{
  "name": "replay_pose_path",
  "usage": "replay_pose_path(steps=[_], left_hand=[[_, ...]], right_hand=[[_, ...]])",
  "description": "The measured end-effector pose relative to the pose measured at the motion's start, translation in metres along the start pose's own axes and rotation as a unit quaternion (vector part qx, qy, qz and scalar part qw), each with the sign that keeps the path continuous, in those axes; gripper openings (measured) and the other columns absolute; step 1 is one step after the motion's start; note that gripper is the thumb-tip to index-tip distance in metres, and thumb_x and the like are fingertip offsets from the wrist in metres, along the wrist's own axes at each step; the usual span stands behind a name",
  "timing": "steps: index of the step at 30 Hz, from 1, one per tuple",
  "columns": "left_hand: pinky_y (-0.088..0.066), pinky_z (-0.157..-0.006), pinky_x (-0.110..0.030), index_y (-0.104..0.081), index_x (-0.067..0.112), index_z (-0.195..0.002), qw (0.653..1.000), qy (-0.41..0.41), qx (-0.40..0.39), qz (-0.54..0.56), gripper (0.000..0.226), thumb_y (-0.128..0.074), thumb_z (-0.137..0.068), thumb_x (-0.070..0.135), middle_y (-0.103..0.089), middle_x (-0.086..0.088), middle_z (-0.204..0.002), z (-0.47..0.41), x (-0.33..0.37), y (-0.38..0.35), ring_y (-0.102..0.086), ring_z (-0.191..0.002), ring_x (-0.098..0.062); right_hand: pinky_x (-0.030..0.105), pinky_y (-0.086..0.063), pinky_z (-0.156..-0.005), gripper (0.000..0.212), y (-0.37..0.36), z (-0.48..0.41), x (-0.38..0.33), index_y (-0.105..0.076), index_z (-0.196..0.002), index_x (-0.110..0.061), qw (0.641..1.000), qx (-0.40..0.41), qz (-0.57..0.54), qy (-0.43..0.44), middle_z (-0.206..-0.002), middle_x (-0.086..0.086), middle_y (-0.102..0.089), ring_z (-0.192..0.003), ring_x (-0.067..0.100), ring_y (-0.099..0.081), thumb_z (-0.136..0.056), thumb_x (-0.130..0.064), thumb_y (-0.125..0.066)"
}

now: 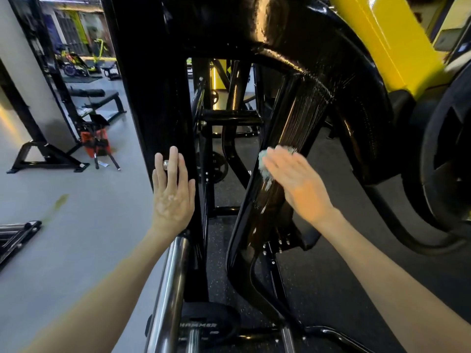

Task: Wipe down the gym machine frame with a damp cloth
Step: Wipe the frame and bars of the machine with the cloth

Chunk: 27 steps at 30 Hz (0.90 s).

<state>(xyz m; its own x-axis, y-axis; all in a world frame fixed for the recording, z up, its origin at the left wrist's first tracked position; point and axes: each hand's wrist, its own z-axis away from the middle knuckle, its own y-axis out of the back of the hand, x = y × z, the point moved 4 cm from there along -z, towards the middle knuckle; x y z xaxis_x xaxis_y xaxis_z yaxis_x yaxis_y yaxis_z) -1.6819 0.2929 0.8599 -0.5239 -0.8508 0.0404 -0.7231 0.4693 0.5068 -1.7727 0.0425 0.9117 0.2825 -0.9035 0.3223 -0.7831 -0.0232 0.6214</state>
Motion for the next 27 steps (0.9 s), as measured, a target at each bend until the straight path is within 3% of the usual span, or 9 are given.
replay_pose_path(steps=[2,4,7,11,14,17,23,27], left_hand=[[-0.005,-0.121,-0.050,-0.012,-0.005,-0.153,1.000,-0.002,0.000,0.001,0.057,-0.029,-0.106,0.021,-0.008,-0.022,-0.161,0.000,0.002,0.003,-0.008,-0.146,-0.050],[0.001,-0.123,-0.047,-0.010,-0.006,-0.153,1.000,-0.007,0.000,-0.004,0.058,-0.031,-0.106,0.019,-0.007,-0.023,-0.161,0.001,0.003,0.004,-0.005,-0.147,-0.050],[0.001,-0.124,-0.046,-0.016,-0.009,-0.151,1.000,0.009,0.008,-0.012,0.057,-0.036,-0.104,0.015,-0.011,-0.027,-0.160,-0.001,0.003,0.004,-0.008,-0.146,-0.053],[-0.005,-0.123,-0.053,-0.014,-0.013,-0.150,0.999,0.011,-0.003,-0.045,0.056,-0.036,-0.105,0.014,-0.009,-0.031,-0.159,-0.001,0.006,0.003,-0.008,-0.144,-0.056],[-0.010,-0.122,-0.058,-0.015,-0.014,-0.150,0.998,0.029,-0.006,-0.057,0.058,-0.039,-0.104,0.012,-0.009,-0.034,-0.158,0.000,0.010,0.006,-0.008,-0.144,-0.058],[-0.009,-0.122,-0.057,-0.019,-0.016,-0.147,0.996,0.052,0.007,-0.073,0.058,-0.044,-0.104,0.013,-0.013,-0.037,-0.156,-0.003,0.019,0.007,-0.011,-0.141,-0.061],[-0.012,-0.121,-0.059,-0.019,-0.016,-0.148,0.993,0.071,0.026,-0.090,0.056,-0.042,-0.106,0.014,-0.014,-0.036,-0.157,-0.004,0.028,0.003,-0.010,-0.142,-0.061],[-0.014,-0.121,-0.057,-0.025,-0.016,-0.146,0.991,0.052,0.075,-0.101,0.054,-0.042,-0.105,0.015,-0.021,-0.036,-0.155,-0.002,0.024,-0.005,-0.017,-0.141,-0.060]], right_hand=[[0.038,-0.022,-0.119,0.056,-0.001,-0.008,0.006,-0.048,-0.139,0.000,0.997,0.055,-0.006,-0.048,-0.143,0.016,-0.050,-0.137,0.030,-0.040,-0.087,0.018,-0.052],[0.041,-0.026,-0.118,0.049,-0.012,0.000,0.003,-0.046,-0.141,-0.002,0.993,0.091,-0.028,-0.065,-0.144,0.015,-0.049,-0.138,0.029,-0.039,-0.095,0.015,-0.044],[0.041,-0.026,-0.118,0.042,-0.040,0.034,-0.016,-0.049,-0.138,-0.002,0.997,0.075,-0.030,0.013,-0.142,0.013,-0.050,-0.135,0.028,-0.042,-0.104,0.006,-0.025],[0.037,-0.031,-0.115,0.046,-0.073,0.078,-0.035,-0.054,-0.138,-0.007,0.989,-0.031,-0.018,0.140,-0.146,0.008,-0.050,-0.136,0.023,-0.045,-0.095,0.007,-0.045],[0.037,-0.033,-0.112,0.049,-0.060,0.067,-0.021,-0.051,-0.141,-0.006,0.981,-0.045,-0.034,0.185,-0.148,0.007,-0.048,-0.138,0.022,-0.044,-0.094,0.007,-0.048],[0.041,-0.041,-0.108,0.051,-0.024,0.031,0.005,-0.057,-0.134,-0.002,0.993,0.032,-0.057,0.098,-0.141,0.012,-0.055,-0.131,0.027,-0.052,-0.098,0.011,-0.024],[0.040,-0.035,-0.114,0.047,-0.005,-0.005,0.016,-0.056,-0.135,-0.003,0.984,0.163,-0.060,-0.022,-0.141,0.012,-0.054,-0.133,0.027,-0.049,-0.094,0.013,-0.040],[0.037,-0.031,-0.116,0.040,-0.054,0.042,-0.018,-0.056,-0.134,-0.004,0.981,0.188,-0.051,-0.019,-0.140,0.011,-0.054,-0.133,0.025,-0.049,-0.098,0.009,-0.047]])
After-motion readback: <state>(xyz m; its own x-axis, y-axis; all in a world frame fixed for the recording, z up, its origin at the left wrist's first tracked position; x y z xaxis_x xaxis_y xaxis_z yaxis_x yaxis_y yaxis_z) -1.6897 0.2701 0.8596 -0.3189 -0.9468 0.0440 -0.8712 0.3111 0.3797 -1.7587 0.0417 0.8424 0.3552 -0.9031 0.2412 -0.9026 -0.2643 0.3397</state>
